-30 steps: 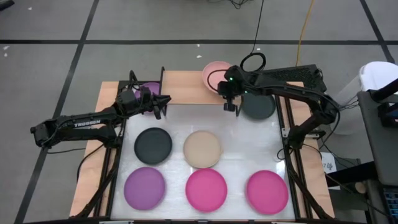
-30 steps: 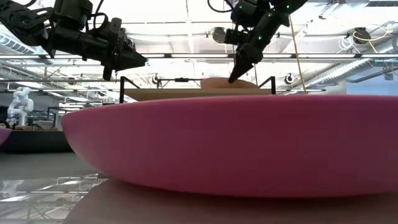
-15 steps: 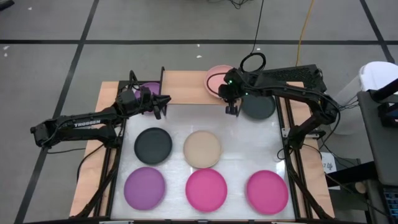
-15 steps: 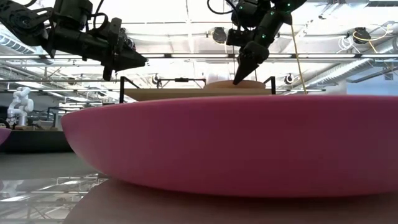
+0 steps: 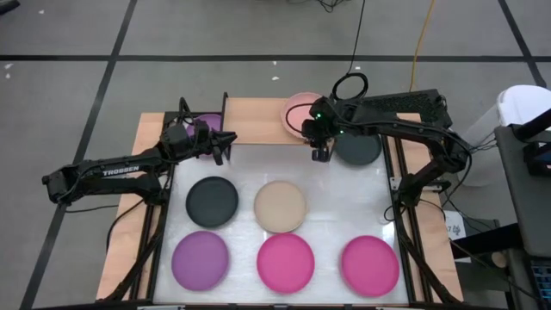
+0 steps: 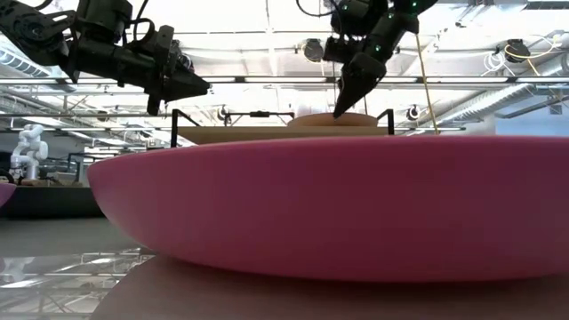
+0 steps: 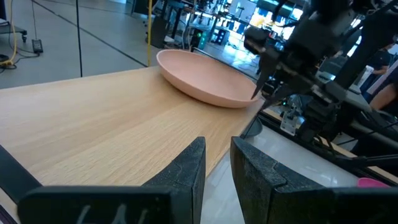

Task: Place and stack plates onto a shelf
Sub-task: Put the light orange plate on the shelf, then stack the bottom black plate on top of the light orange plate on the shelf

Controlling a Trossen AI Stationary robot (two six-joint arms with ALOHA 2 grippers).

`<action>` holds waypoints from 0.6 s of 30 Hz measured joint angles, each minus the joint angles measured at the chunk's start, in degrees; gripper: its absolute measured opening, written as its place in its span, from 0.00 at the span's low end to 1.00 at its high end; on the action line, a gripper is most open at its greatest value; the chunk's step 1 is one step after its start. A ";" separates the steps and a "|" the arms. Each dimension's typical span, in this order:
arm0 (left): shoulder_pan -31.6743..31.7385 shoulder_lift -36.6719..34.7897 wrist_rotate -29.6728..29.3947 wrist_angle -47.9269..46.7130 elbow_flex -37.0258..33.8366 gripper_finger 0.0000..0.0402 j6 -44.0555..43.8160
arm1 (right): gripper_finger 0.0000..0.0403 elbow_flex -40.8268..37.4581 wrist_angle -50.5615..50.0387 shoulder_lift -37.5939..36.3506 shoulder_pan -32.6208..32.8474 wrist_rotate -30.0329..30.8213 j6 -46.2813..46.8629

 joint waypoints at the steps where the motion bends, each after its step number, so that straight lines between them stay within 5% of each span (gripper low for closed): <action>1: 0.01 0.00 0.00 -0.01 0.00 0.20 0.00 | 0.31 0.01 0.63 -0.49 0.29 0.06 0.00; 6: 0.07 0.02 1.65 3.20 -0.04 0.20 -0.75 | 0.49 0.01 3.56 -4.68 1.15 0.24 2.27; 9: 0.01 -1.16 7.99 12.31 1.53 0.20 -2.44 | 0.56 0.06 4.43 -8.01 1.67 0.19 4.34; 13: -2.03 -3.48 11.92 25.28 4.37 0.20 -4.11 | 0.59 0.06 5.43 -12.10 2.47 -0.38 6.60; 18: -4.36 -5.58 13.00 27.26 10.04 0.20 -2.80 | 0.58 0.08 7.90 -15.56 3.64 -1.08 7.76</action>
